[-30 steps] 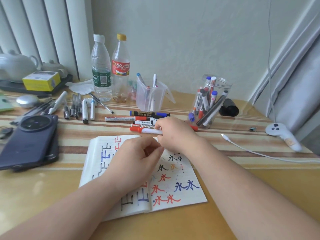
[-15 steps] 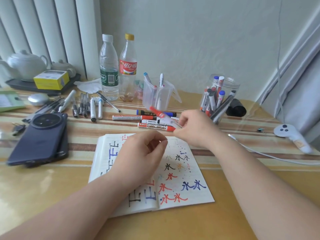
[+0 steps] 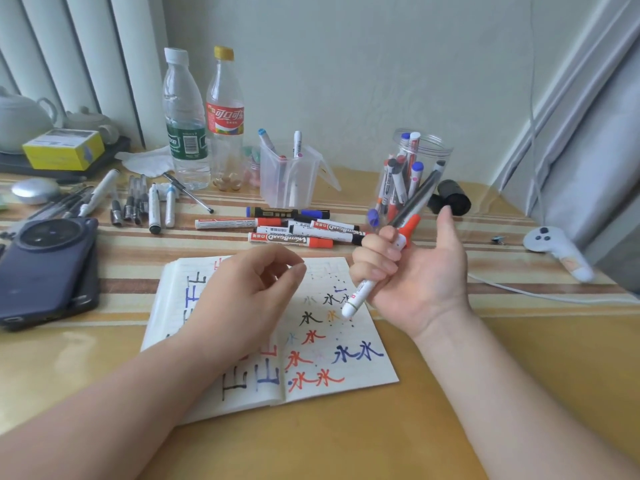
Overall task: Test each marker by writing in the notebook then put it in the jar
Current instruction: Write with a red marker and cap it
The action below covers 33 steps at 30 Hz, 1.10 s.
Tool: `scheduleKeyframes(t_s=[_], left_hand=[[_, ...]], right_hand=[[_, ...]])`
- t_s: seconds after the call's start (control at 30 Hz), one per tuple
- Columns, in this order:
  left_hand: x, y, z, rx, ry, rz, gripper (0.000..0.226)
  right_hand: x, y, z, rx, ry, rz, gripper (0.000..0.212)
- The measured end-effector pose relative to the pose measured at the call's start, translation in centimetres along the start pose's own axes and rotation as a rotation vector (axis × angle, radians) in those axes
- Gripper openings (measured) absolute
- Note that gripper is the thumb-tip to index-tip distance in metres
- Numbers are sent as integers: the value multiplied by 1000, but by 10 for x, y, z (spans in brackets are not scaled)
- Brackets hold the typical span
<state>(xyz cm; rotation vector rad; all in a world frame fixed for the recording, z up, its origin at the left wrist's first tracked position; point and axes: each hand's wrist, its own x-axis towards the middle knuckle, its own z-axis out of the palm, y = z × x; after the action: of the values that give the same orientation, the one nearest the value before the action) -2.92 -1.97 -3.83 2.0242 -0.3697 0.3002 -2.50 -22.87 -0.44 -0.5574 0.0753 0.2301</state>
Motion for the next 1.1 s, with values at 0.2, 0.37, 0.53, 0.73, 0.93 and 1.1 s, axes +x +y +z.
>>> scheduleKeyframes(t_s=[0.2, 0.37, 0.53, 0.73, 0.93, 1.1], left_hand=[[-1, 1, 2, -4, -28, 2, 5], [-2, 1, 1, 6, -43, 16, 5], [-3, 1, 0, 14, -75, 7, 5], [-3, 3, -2, 0, -193, 40, 9], [-7, 7, -6, -141, -521, 28, 50], [-6, 7, -7, -117, -589, 35, 73]], right_hand=[[-2, 2, -4, 32, 17, -72, 33], [-5, 5, -1, -25, 50, -88, 19], [-8, 9, 1, -70, 2, -34, 40], [-17, -6, 4, -301, 131, 133, 44], [-38, -24, 6, -850, 67, 112, 72], [-61, -20, -15, -828, -14, 123, 46]])
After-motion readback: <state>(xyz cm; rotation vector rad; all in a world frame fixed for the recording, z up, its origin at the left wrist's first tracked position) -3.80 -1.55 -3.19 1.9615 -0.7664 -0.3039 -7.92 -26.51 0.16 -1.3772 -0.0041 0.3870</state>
